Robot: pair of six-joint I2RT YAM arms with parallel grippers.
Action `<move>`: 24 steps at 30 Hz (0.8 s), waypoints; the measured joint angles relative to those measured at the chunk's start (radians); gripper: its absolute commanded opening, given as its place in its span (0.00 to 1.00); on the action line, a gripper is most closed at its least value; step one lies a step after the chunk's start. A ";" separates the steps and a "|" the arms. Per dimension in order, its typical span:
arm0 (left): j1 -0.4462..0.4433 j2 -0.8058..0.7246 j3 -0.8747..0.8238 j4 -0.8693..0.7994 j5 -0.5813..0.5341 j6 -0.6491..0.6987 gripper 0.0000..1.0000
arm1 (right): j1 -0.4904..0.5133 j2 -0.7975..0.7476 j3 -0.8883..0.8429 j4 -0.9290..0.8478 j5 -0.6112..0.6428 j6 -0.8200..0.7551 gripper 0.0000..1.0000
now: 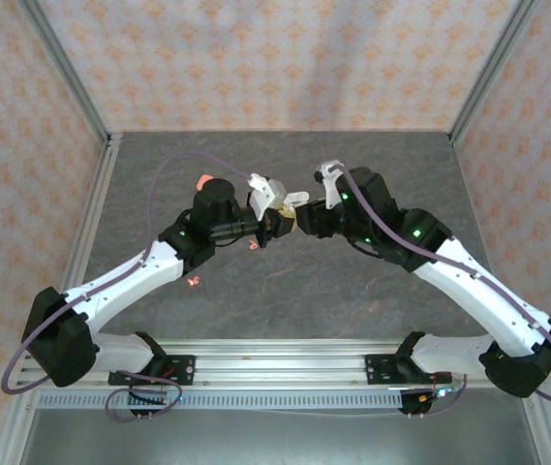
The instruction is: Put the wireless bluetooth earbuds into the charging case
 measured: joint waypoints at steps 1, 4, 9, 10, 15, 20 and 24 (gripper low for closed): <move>0.000 -0.001 0.000 0.004 0.000 0.000 0.00 | -0.008 -0.006 0.012 -0.002 -0.005 0.009 0.45; 0.000 -0.010 0.000 0.006 0.000 0.002 0.00 | -0.050 -0.028 0.045 -0.006 -0.035 0.047 0.45; 0.000 -0.053 -0.002 0.007 0.006 0.012 0.00 | -0.141 -0.044 0.086 -0.021 -0.098 0.117 0.44; 0.000 -0.065 -0.003 0.008 0.011 0.014 0.00 | -0.164 -0.043 0.088 -0.026 -0.120 0.137 0.43; 0.000 -0.105 -0.003 0.013 0.061 0.019 0.00 | -0.270 -0.023 0.055 -0.016 -0.261 0.248 0.40; 0.000 -0.111 -0.003 0.011 0.111 0.019 0.00 | -0.296 0.003 -0.043 0.069 -0.434 0.346 0.41; 0.000 -0.114 -0.003 0.002 0.128 0.019 0.00 | -0.304 0.000 -0.097 0.132 -0.519 0.387 0.44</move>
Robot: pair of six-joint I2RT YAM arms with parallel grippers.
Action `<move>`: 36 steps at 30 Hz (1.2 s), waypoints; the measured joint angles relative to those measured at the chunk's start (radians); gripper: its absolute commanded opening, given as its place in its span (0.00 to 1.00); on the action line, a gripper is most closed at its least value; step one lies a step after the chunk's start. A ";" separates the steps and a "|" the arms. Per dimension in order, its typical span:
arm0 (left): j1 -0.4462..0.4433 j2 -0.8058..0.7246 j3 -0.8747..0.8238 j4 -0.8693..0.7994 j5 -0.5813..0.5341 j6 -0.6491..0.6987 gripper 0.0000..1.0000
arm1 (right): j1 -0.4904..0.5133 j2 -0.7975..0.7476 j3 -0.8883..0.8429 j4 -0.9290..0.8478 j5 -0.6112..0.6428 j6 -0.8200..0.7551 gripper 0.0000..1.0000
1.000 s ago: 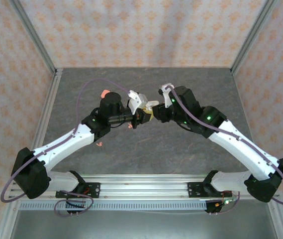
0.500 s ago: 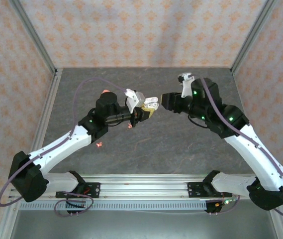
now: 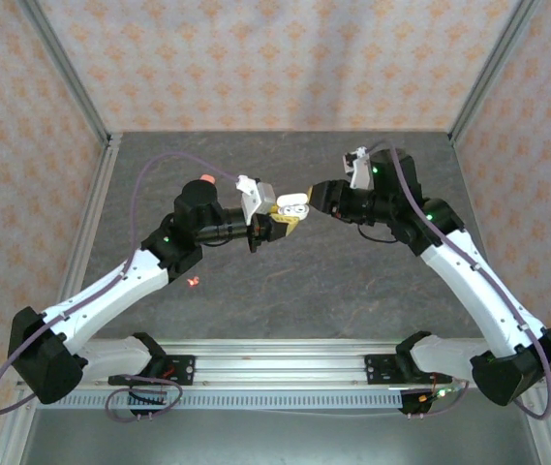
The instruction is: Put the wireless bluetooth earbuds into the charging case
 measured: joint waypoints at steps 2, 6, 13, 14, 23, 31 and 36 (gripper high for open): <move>0.000 0.000 0.000 0.000 0.005 0.000 0.00 | -0.005 -0.013 -0.018 0.016 -0.009 0.011 0.45; 0.000 0.000 0.000 0.000 0.020 0.000 0.00 | -0.012 -0.060 -0.049 0.035 -0.009 0.022 0.46; 0.000 0.000 0.000 -0.004 0.035 0.000 0.00 | -0.020 -0.133 -0.060 0.077 -0.016 0.025 0.48; 0.000 0.000 0.000 -0.005 0.035 0.000 0.00 | -0.020 -0.140 -0.061 0.084 -0.020 0.025 0.48; 0.000 0.008 0.005 -0.016 0.035 0.000 0.00 | 0.019 -0.154 -0.061 0.074 -0.058 0.002 0.48; 0.000 0.029 0.012 -0.023 0.036 0.000 0.00 | 0.043 -0.106 -0.061 0.050 -0.069 -0.039 0.42; 0.000 0.032 0.014 -0.038 0.036 0.000 0.00 | 0.043 -0.093 -0.061 0.042 -0.068 -0.058 0.39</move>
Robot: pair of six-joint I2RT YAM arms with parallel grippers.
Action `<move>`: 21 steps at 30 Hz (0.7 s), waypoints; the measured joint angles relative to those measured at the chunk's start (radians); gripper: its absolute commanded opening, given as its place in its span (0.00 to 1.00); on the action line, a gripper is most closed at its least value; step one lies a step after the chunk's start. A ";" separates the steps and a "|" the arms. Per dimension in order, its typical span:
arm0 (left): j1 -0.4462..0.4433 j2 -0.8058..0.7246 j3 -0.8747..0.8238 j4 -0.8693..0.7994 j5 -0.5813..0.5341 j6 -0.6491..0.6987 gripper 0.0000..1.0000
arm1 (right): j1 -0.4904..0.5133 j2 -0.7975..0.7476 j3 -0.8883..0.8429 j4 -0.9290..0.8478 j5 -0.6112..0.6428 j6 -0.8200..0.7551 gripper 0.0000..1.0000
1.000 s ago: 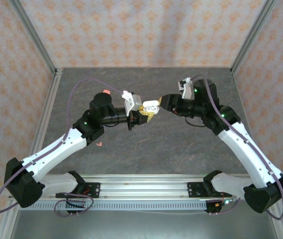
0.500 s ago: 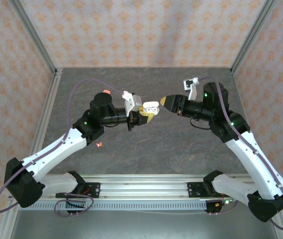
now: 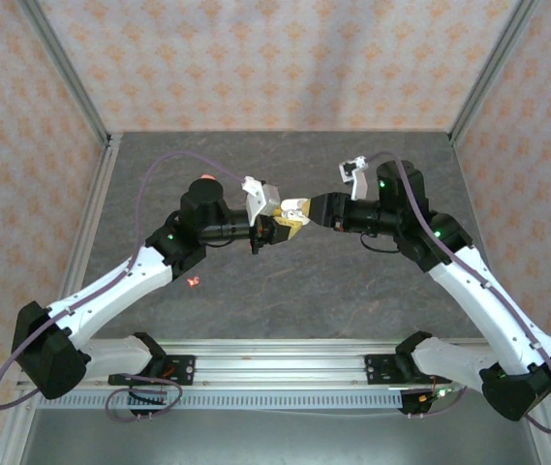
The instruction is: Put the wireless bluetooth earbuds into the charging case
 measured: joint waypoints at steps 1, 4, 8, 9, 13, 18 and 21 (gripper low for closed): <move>0.000 0.000 0.000 -0.004 0.000 0.000 0.00 | 0.000 0.002 0.000 -0.002 0.000 -0.006 0.38; 0.000 0.002 0.001 -0.015 -0.001 0.000 0.00 | 0.000 0.010 0.000 -0.008 0.002 -0.018 0.37; 0.000 0.002 0.001 -0.030 -0.001 0.000 0.00 | 0.001 0.022 0.010 -0.023 0.015 -0.027 0.38; 0.000 0.002 0.001 -0.031 -0.001 0.000 0.00 | 0.002 0.024 0.013 -0.027 0.019 -0.030 0.38; 0.000 0.002 0.001 -0.031 -0.001 0.000 0.00 | 0.004 0.027 0.021 -0.037 0.032 -0.034 0.43; 0.000 0.002 0.001 -0.031 -0.001 0.000 0.00 | 0.002 0.020 0.023 -0.037 0.053 -0.027 0.46; 0.000 0.002 0.001 -0.030 0.001 0.000 0.00 | -0.022 0.000 0.023 -0.022 0.053 -0.006 0.46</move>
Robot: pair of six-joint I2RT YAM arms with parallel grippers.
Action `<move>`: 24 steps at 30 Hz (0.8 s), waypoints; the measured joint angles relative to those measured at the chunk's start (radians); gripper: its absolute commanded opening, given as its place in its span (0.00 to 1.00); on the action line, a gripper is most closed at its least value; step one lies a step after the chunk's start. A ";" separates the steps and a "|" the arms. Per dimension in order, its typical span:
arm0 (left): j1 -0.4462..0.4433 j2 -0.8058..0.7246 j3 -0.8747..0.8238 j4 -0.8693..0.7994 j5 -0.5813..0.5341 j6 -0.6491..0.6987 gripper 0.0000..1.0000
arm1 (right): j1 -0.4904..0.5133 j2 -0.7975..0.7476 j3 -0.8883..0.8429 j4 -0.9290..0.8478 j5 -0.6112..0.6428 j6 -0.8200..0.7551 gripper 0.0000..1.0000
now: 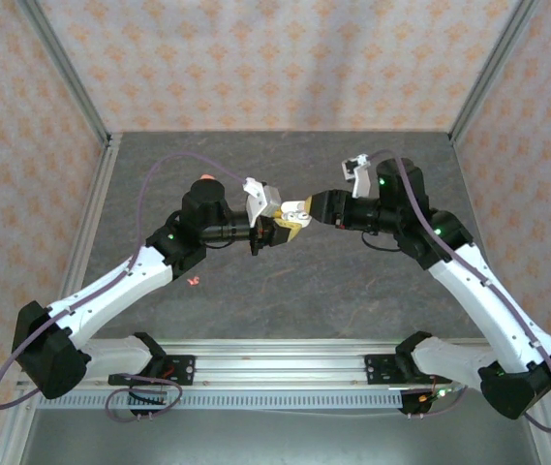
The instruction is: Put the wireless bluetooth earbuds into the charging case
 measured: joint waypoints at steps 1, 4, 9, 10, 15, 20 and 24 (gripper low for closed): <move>0.000 0.000 0.000 0.000 0.001 0.000 0.00 | -0.013 -0.009 0.000 0.009 -0.001 0.011 0.46; 0.000 0.000 0.000 0.000 0.003 0.000 0.00 | -0.043 -0.027 0.000 0.034 -0.004 0.037 0.39; 0.000 0.000 0.000 0.000 0.010 0.000 0.00 | -0.066 -0.014 -0.001 0.037 -0.001 0.075 0.33; 0.000 0.000 0.000 0.000 0.013 0.000 0.00 | -0.068 -0.005 -0.002 0.037 -0.003 0.080 0.32; 0.000 0.000 0.000 0.001 0.034 0.000 0.00 | -0.074 0.035 -0.039 0.050 -0.046 0.114 0.31; 0.000 0.000 0.000 0.002 0.055 0.000 0.00 | -0.084 0.058 -0.075 0.100 -0.108 0.147 0.31; 0.000 0.000 0.002 0.002 0.065 0.000 0.00 | -0.090 0.080 -0.079 0.163 -0.171 0.175 0.31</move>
